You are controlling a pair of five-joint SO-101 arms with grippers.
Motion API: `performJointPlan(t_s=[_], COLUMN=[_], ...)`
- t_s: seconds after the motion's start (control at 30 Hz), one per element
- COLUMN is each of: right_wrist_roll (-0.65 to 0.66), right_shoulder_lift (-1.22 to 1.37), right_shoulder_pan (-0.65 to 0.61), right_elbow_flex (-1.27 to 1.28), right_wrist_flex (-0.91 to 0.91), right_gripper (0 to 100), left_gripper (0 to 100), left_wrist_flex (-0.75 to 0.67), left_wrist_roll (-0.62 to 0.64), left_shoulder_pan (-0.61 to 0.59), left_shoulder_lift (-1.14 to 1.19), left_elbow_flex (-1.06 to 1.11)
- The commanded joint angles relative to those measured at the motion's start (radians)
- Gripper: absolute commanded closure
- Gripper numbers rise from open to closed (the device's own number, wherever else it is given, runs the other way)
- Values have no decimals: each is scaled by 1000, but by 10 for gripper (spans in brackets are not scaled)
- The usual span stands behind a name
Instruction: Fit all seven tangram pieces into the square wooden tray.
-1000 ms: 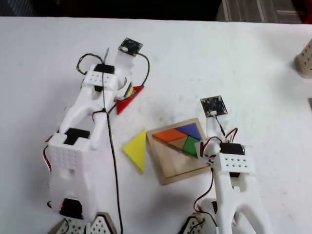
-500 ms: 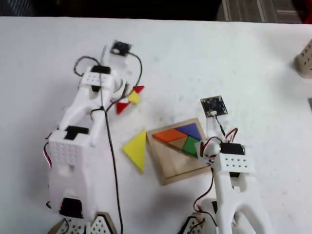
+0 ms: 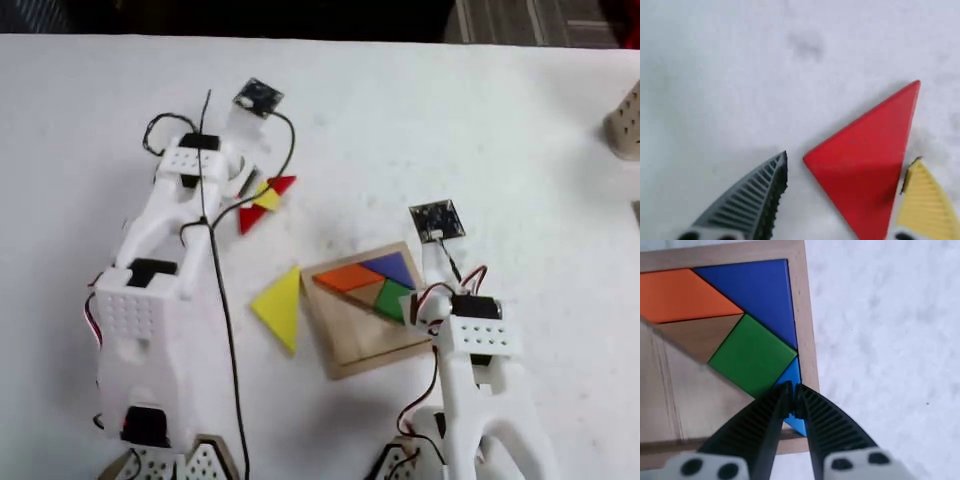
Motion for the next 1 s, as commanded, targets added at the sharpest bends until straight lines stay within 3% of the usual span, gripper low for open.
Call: performJointPlan(t_s=[0.0, 0.37, 0.5, 0.8, 0.97], right_wrist_roll=[8, 8, 8, 8, 8], right_shoulder_lift=[-41, -38, -35, -35, -38], right_shoulder_pan=[-4, -4, -4, -4, -4], right_elbow_flex=[-8, -8, -8, -8, -8], right_wrist_flex=[-15, -15, -15, -15, -15], right_gripper=[981, 981, 981, 981, 981], left_gripper=[622, 623, 623, 624, 739], left_wrist_flex=[-23, -31, -97, -58, -60], left_wrist_roll=[-28, -32, -31, -31, -31], left_shoulder_pan=[-8, 61, 58, 62, 62], left_shoulder_lift=[-12, 82, 85, 81, 79], left_elbow_flex=[-12, -23, -12, -14, -21])
